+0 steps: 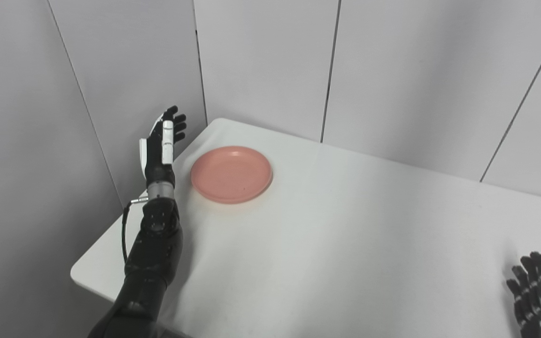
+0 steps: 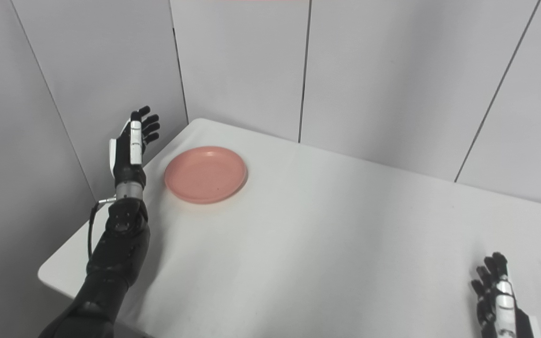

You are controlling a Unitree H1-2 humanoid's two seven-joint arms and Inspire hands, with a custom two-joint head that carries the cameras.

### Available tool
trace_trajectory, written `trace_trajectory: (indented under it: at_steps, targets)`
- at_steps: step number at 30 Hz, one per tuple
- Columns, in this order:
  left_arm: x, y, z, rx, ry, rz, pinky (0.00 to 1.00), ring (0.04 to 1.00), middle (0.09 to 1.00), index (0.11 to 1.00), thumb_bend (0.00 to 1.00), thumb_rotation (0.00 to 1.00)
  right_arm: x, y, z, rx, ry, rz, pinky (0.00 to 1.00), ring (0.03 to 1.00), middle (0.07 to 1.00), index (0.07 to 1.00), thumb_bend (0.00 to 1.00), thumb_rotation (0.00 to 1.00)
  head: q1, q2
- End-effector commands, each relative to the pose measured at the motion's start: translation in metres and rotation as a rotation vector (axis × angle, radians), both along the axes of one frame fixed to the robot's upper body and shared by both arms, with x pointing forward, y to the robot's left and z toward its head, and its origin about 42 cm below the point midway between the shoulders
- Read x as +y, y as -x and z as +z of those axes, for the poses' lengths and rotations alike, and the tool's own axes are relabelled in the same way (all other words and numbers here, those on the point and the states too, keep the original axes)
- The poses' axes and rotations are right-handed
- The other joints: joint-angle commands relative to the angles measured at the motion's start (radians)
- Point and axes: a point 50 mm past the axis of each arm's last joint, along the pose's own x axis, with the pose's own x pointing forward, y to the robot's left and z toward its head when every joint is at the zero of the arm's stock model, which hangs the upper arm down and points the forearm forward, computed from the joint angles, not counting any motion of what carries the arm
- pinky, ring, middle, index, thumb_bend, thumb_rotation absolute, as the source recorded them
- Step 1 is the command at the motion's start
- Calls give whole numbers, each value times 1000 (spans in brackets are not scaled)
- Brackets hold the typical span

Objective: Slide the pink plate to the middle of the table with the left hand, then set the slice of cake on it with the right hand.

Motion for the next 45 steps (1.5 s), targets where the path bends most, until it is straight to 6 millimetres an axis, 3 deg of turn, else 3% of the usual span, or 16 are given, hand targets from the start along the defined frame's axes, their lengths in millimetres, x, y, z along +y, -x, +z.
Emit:
trace_trajectory:
  at_steps: [1,17,21,45]
  targets:
    - [3,-8,21,-43,-49,-8,832,827,820,819,804,1000,-13,11,-17,34,5,-19,1000,1000,1000,1000,283,1000,-1,1]
    - [-6,-19,-1,44,-4,-127,942,923,906,901,784,1000,-13,13,-18,37,0,-24,1000,1000,1000,1000,245,1000,4,-3]
    - [-9,-22,-5,75,20,-145,995,949,925,922,820,1000,-12,14,-17,41,-2,-27,1000,1000,1000,1000,246,1000,4,-3]
    - [-31,-34,-16,115,221,-379,1000,972,949,956,860,1000,-5,13,-17,40,3,-26,1000,1000,1000,1000,243,1000,-32,-1]
